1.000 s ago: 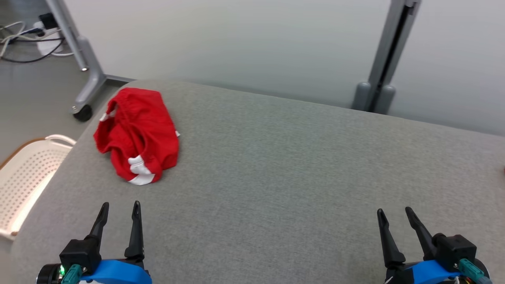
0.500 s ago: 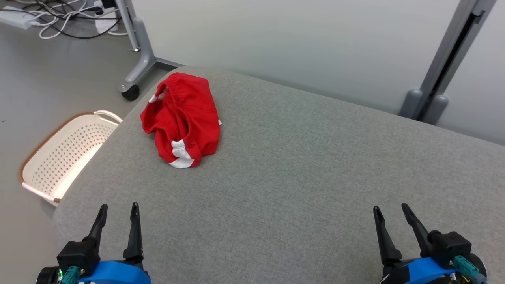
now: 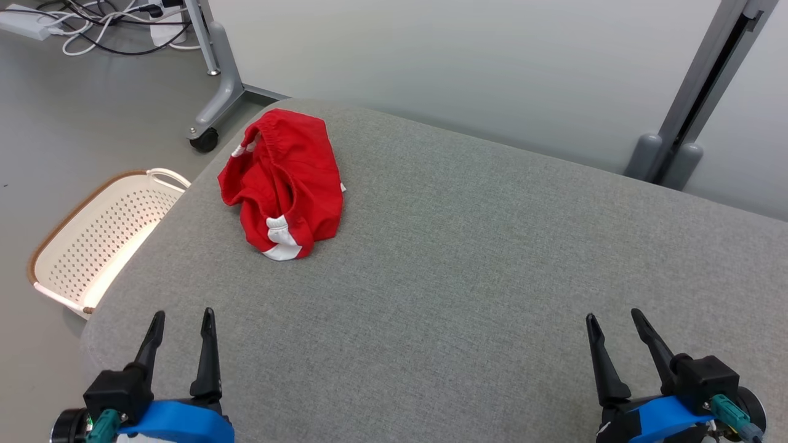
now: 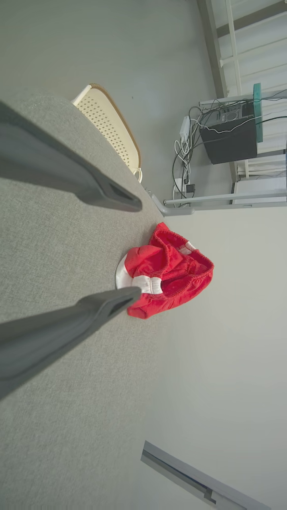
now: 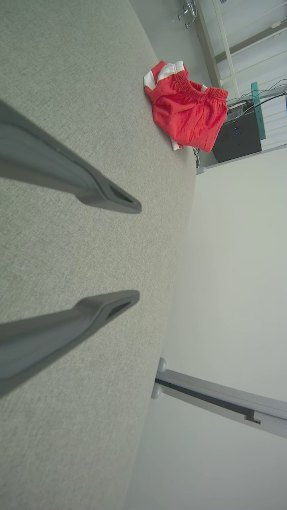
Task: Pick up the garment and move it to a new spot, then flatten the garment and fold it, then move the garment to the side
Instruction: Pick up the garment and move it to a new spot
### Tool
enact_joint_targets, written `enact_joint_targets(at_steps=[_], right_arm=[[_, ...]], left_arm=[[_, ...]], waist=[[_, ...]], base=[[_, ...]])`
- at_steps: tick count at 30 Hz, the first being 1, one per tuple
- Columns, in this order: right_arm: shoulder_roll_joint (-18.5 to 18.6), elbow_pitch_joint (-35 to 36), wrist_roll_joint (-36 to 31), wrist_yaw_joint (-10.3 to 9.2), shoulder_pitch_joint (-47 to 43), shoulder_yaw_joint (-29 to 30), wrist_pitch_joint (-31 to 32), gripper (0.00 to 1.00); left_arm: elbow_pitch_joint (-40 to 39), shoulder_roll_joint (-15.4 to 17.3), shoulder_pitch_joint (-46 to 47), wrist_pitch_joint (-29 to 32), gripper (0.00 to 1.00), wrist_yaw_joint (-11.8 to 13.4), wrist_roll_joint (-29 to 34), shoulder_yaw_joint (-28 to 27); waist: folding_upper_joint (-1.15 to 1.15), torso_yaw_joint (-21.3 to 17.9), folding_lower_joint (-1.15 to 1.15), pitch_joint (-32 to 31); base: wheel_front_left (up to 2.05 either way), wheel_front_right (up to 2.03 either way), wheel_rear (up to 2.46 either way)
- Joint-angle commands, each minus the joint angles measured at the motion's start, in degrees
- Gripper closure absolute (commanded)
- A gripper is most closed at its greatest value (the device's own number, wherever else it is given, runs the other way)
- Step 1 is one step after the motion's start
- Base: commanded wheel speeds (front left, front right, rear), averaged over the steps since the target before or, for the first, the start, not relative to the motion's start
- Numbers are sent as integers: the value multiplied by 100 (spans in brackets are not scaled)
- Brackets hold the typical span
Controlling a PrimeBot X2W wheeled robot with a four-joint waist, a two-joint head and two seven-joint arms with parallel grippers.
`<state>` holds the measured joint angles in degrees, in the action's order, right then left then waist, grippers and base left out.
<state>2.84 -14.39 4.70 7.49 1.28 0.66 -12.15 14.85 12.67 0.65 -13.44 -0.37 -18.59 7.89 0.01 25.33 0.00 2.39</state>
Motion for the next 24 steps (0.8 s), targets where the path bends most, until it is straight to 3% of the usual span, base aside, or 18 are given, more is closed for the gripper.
enact_joint_targets(at_steps=[1, 7, 12, 19, 24], right_arm=[[12, 22, 30, 1, 36, 21, 5, 0], [12, 122, 55, 1, 89, 29, 51, 0], [12, 223, 17, 1, 185, 0, 92, 0], [13, 453, -151, 1, 476, -157, 253, 0], [17, 717, -321, 1, 767, -307, 398, 0]], left_arm=[[-68, 47, 137, 36, 0, -20, 0, -10], [-552, 218, 614, 455, 0, -126, -133, -51], [-779, 482, 1370, 1149, 0, -249, -370, -173], [-112, 968, 2660, 2413, 0, -455, -893, -371], [626, 1206, 3360, 3114, 0, -351, -1407, -768]], waist=[[-1, -16, 0, 16], [-1, -129, 0, 178], [-1, -264, 0, 414], [-1, -645, 0, 994], [-1, -1081, 0, 1599]], base=[[0, 0, 0], [0, 0, 0], [0, 0, 0], [0, 0, 0], [0, 0, 0]])
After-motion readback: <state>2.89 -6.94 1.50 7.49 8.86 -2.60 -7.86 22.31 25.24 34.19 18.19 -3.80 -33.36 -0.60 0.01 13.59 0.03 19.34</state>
